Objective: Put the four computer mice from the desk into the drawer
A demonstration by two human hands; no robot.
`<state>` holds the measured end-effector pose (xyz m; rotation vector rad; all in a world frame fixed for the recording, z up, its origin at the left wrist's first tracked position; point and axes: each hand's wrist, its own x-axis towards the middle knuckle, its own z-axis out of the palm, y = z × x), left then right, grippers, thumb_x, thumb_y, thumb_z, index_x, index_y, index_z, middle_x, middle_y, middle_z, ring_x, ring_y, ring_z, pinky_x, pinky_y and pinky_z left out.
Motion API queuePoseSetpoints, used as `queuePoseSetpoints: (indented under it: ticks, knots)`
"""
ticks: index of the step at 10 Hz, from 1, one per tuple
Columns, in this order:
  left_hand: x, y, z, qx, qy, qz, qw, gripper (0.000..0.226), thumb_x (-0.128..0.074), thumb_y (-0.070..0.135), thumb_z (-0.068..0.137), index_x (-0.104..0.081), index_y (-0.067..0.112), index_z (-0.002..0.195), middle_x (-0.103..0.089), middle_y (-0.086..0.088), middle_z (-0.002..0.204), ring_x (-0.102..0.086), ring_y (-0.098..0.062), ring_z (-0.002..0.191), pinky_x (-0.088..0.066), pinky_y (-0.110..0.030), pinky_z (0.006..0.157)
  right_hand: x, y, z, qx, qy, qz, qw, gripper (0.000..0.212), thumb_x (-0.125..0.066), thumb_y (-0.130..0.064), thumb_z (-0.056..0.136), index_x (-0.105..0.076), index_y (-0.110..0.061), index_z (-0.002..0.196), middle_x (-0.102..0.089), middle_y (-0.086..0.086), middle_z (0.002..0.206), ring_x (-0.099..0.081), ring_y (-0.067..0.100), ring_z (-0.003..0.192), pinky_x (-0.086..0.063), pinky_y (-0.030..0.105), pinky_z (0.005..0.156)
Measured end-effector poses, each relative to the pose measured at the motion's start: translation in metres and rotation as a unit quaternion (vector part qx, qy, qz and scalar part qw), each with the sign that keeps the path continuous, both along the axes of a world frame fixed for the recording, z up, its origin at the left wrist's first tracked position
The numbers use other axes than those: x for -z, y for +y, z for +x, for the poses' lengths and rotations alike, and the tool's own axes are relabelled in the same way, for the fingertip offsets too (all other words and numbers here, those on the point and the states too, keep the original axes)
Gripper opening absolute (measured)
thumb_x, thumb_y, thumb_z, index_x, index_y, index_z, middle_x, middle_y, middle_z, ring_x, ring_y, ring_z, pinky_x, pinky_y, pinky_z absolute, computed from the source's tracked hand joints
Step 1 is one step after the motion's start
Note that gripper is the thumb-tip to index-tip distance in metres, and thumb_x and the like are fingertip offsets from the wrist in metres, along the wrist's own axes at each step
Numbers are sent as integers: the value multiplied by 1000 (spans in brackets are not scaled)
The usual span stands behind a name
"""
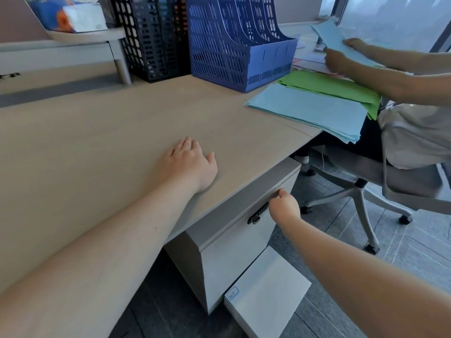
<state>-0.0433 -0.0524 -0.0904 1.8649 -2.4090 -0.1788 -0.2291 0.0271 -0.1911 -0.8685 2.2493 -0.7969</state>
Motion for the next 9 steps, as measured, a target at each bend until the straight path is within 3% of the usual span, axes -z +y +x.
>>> queuePoseSetpoints:
  ticks: [1, 2, 3, 4, 5, 6, 7, 8, 9]
  knots:
    - [0, 0, -1, 1, -5, -1, 1000, 66, -22, 44, 100, -15, 5, 154, -10, -8, 164, -8, -20, 151, -7, -36, 122, 1, -4, -1, -8, 35, 18, 999, 33, -33, -2, 89, -45, -6, 119, -37, 1, 67, -39, 19, 61, -31, 30, 53]
    - [-1, 0, 0, 2, -7, -3, 1000, 67, -22, 44, 100, -16, 5, 154, -11, -8, 164, -9, -20, 151, -7, -35, 122, -1, -7, -2, -17, 36, 41, 998, 35, -33, -2, 90, -44, -2, 123, -39, 2, 69, -46, 26, 74, -33, 31, 55]
    - [-2, 1, 0, 1, -7, -4, 1000, 67, -22, 44, 100, -17, 5, 154, -12, -9, 163, -10, -20, 151, -7, -35, 122, -8, -6, -4, -31, 37, 65, 997, 37, -33, -2, 91, -42, -1, 127, -41, 4, 72, -45, 23, 68, -32, 29, 51]
    - [-4, 3, 0, 3, -7, -3, 1000, 66, -22, 44, 100, -16, 5, 154, -11, -8, 164, -9, -19, 151, -7, -34, 122, -20, 2, -6, -64, 50, 82, 993, 26, -36, -2, 94, -51, -1, 115, -38, 2, 70, -37, 15, 59, -34, 29, 61]
    - [-5, 6, 1, 4, -1, -1, 1000, 65, -21, 43, 101, -15, 6, 154, -10, -7, 164, -8, -18, 151, -6, -34, 122, -33, 4, -8, -133, 82, 143, 977, 35, -37, 1, 94, -35, -7, 61, -29, 1, 62, -25, 13, 52, -32, 26, 63]
    - [-6, 10, 2, 7, 3, 4, 1000, 64, -20, 42, 101, -15, 7, 154, -10, -7, 164, -8, -18, 151, -7, -34, 122, -53, 7, -7, -172, 123, 160, 964, 37, -38, -6, 93, -30, -12, 57, -30, 4, 62, -28, 15, 52, -29, 24, 51]
    - [-7, 13, 4, 7, 8, 8, 1000, 63, -20, 40, 101, -16, 6, 154, -10, -7, 164, -8, -18, 151, -7, -34, 122, -70, 17, -5, -273, 207, 169, 924, 42, -43, -18, 96, -32, -11, 56, -34, 3, 61, -34, 16, 53, -37, 28, 60]
    - [-8, 16, 6, 3, 18, 8, 1000, 63, -20, 39, 101, -17, 6, 154, -11, -7, 164, -9, -19, 151, -7, -34, 122, -94, 52, -9, -348, 214, 173, 896, 46, -47, -34, 96, -51, -4, 62, -48, 3, 69, -49, 23, 69, -41, 27, 70]
    - [-8, 14, 2, 3, 29, -5, 1000, 63, -21, 40, 101, -18, 6, 154, -13, -8, 163, -10, -19, 151, -8, -34, 122, -153, 105, -13, -342, 167, 109, 918, 20, -61, -42, 87, -74, -27, 93, -70, -17, 86, -66, 3, 82, -52, 21, 84]
